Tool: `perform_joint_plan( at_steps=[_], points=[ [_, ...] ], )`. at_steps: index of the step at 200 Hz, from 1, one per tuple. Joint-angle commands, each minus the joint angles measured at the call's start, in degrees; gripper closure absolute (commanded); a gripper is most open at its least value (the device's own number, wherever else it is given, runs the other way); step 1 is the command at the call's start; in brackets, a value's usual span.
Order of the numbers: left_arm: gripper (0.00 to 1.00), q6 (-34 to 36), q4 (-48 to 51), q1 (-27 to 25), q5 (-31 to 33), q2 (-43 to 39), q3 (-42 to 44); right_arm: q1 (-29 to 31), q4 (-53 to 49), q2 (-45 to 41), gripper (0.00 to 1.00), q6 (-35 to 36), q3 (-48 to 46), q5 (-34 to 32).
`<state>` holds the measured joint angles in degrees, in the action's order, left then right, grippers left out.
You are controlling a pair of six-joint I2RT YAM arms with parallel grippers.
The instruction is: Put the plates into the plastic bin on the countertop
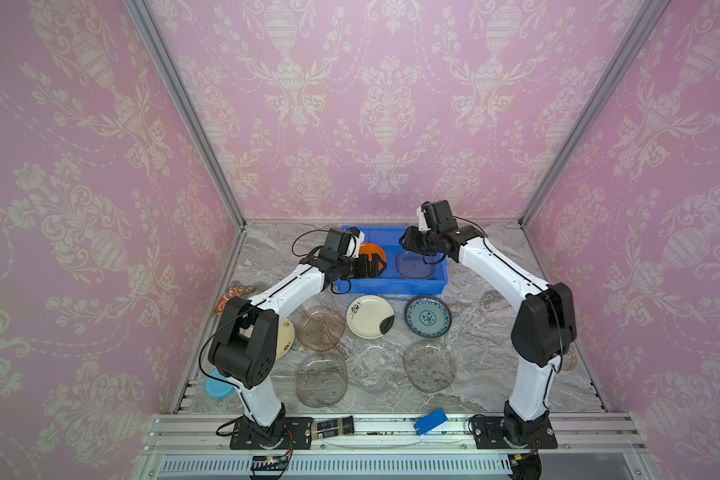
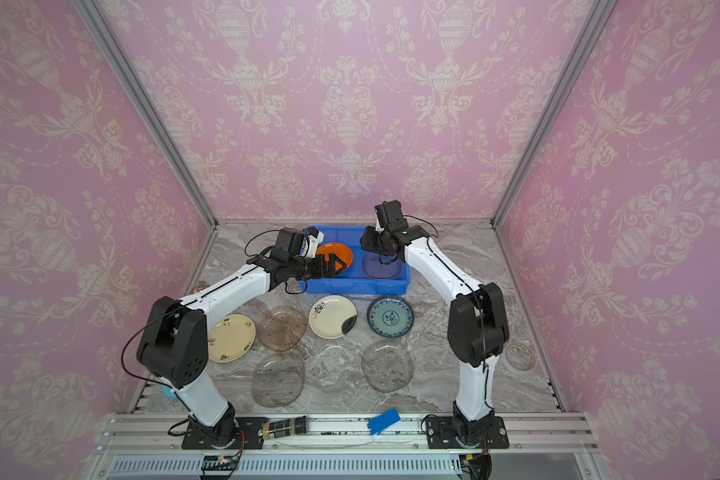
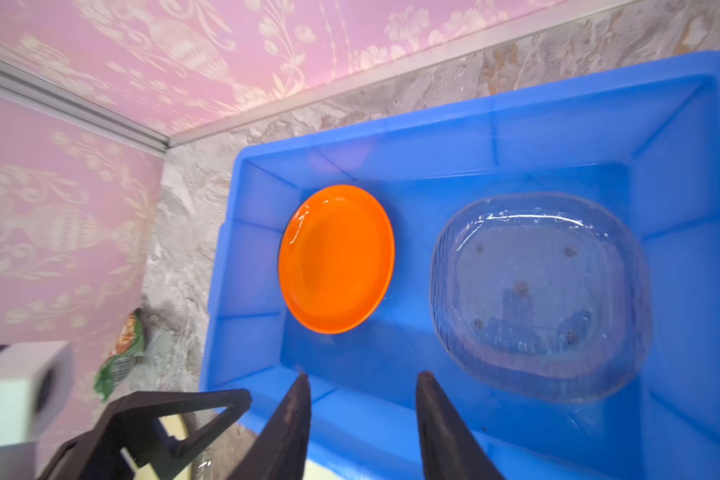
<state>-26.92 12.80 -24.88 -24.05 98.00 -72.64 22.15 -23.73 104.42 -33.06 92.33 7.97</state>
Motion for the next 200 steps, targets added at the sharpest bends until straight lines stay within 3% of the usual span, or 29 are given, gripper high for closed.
perform_joint_plan(
  at_steps=[1, 42, 66, 86, 125, 200],
  points=[
    [0.04, 4.85, 4.37, -4.76, 4.51, -4.81, 1.76, -0.47, 8.82, -7.97, 0.58, -0.86, -13.33, 1.4],
    [0.1, 6.97, 4.87, -13.34, 4.37, -6.24, 5.93, -0.47, 14.64, -21.18, 0.59, -5.96, -35.58, 0.67],
    [0.14, 8.08, 4.85, -17.24, 7.16, -5.72, 8.58, -1.22, 11.5, -27.18, 0.59, -4.83, -41.91, -6.13],
    [0.16, 9.32, 4.58, -20.32, 8.34, -4.73, 9.89, -4.47, 14.22, -32.14, 0.59, -6.57, -47.89, -6.53],
    [0.25, 13.3, 6.83, -26.18, 12.14, -1.21, 8.57, -7.3, 14.15, -36.48, 0.6, -7.2, -51.31, -5.92],
    [0.4, 15.12, 7.22, -28.19, 12.49, 3.7, 6.99, -7.48, 18.58, -35.95, 0.6, -10.11, -56.42, -5.74]
  ],
)
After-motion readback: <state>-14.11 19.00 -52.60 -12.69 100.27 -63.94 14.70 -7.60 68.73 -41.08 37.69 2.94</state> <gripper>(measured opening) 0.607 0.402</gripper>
